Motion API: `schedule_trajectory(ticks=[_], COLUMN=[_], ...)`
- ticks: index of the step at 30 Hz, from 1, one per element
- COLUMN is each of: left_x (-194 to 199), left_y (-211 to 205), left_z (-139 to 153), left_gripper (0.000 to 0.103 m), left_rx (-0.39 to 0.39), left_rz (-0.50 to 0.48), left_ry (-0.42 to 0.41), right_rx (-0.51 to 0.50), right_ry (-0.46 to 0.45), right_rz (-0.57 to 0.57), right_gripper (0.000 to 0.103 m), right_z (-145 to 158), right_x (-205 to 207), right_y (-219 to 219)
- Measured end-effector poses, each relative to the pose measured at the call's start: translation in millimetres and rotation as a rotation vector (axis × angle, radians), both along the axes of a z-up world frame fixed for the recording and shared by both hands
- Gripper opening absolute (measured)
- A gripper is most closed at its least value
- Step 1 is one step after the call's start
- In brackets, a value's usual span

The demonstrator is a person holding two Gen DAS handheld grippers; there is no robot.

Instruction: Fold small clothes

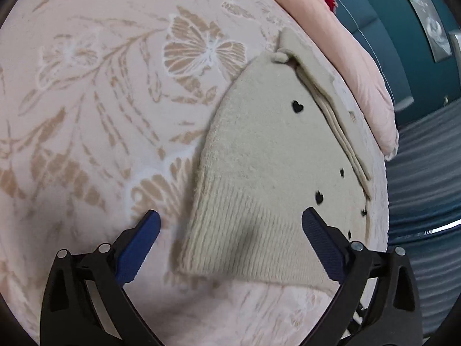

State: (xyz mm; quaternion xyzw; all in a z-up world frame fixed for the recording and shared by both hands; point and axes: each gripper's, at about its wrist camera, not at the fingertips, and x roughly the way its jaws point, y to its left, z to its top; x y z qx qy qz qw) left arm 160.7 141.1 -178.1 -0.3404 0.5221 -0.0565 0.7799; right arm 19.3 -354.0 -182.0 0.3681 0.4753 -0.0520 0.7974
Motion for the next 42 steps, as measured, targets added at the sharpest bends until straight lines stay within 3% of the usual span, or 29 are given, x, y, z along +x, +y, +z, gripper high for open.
schedule_trajectory(ticks=[2, 3, 4, 5, 6, 7, 8, 14, 19, 25, 27, 29, 32, 35, 37, 38, 39, 40, 41, 42], left_x=[6.6, 12.1, 16.5, 19.8, 21.9, 22.9, 22.2, -16.2, -74.4, -194.5, -232.3, -252.2, -228.4, -155.6, -96.2, -69.9, -42.9, -20.6, -3.9, 12.5], left_y=[1.7, -0.1, -3.2, -6.9, -10.7, -14.1, -16.3, -7.8, 15.0, 43.1, 56.0, 65.0, 53.8, 20.2, -6.6, -18.1, -27.0, -33.4, -34.6, -34.3], left_z=[-0.1, -1.9, -4.6, -7.3, -9.0, -9.2, -6.7, 55.0, 81.8, 85.7, 90.9, 102.2, 134.3, 171.3, 186.1, 188.5, 186.7, 181.9, 175.7, 165.8], left_gripper=[0.098, 0.095, 0.081, 0.059, 0.045, 0.012, 0.008, 0.006, 0.006, 0.006, 0.006, 0.007, 0.007, 0.008, 0.012, 0.022, 0.034, 0.059, 0.075, 0.078], left_rx=[-0.071, -0.146, -0.225, -0.282, -0.319, -0.344, -0.366, -0.354, -0.358, -0.363, -0.368, -0.386, -0.367, -0.321, -0.241, -0.195, -0.157, -0.102, -0.035, 0.006], left_rz=[0.046, 0.027, 0.01, -0.009, -0.029, -0.05, -0.068, -0.135, -0.168, -0.238, -0.23, -0.203, -0.252, -0.359, -0.379, -0.362, -0.356, -0.32, -0.257, -0.206], left_ry=[-0.015, -0.01, 0.002, 0.027, 0.052, 0.072, 0.077, -0.069, -0.06, 0.087, 0.134, 0.147, 0.048, -0.139, -0.267, -0.325, -0.374, -0.411, -0.425, -0.404], right_rx=[0.041, 0.069, 0.108, 0.138, 0.162, 0.183, 0.189, 0.154, 0.137, 0.115, 0.125, 0.141, 0.105, -0.005, -0.051, -0.084, -0.127, -0.148, -0.148, -0.114], right_ry=[-0.026, -0.04, -0.058, -0.071, -0.087, -0.112, -0.142, -0.297, -0.314, -0.12, -0.034, -0.019, -0.148, -0.342, -0.427, -0.448, -0.453, -0.431, -0.38, -0.337], right_rz=[-0.015, -0.018, -0.012, -0.012, -0.013, -0.014, -0.021, -0.023, 0.02, 0.206, 0.273, 0.301, 0.313, 0.318, 0.291, 0.253, 0.185, 0.116, 0.048, -0.006], right_gripper=[0.062, 0.054, 0.04, 0.032, 0.014, 0.013, 0.012, 0.007, 0.007, 0.008, 0.008, 0.008, 0.009, 0.012, 0.028, 0.036, 0.056, 0.06, 0.06, 0.06], right_z=[-0.5, 0.4, 1.0, 2.2, 4.7, 8.5, 15.1, 70.9, 94.5, 90.3, 88.6, 99.2, 141.1, 181.3, 186.6, 182.8, 174.3, 162.7, 149.7, 138.4], right_x=[15.8, 23.0, 29.3, 34.2, 37.7, 38.7, 37.4, 0.6, -57.2, -173.7, -213.7, -236.9, -216.5, -147.1, -84.6, -55.9, -28.7, -5.6, 12.7, 25.4], right_y=[-1.7, -2.7, -2.7, -2.5, -2.3, -2.5, -2.5, -5.5, -5.8, 24.5, 36.1, 41.8, 40.6, 30.9, 15.8, 7.0, -4.0, -16.1, -30.8, -43.4])
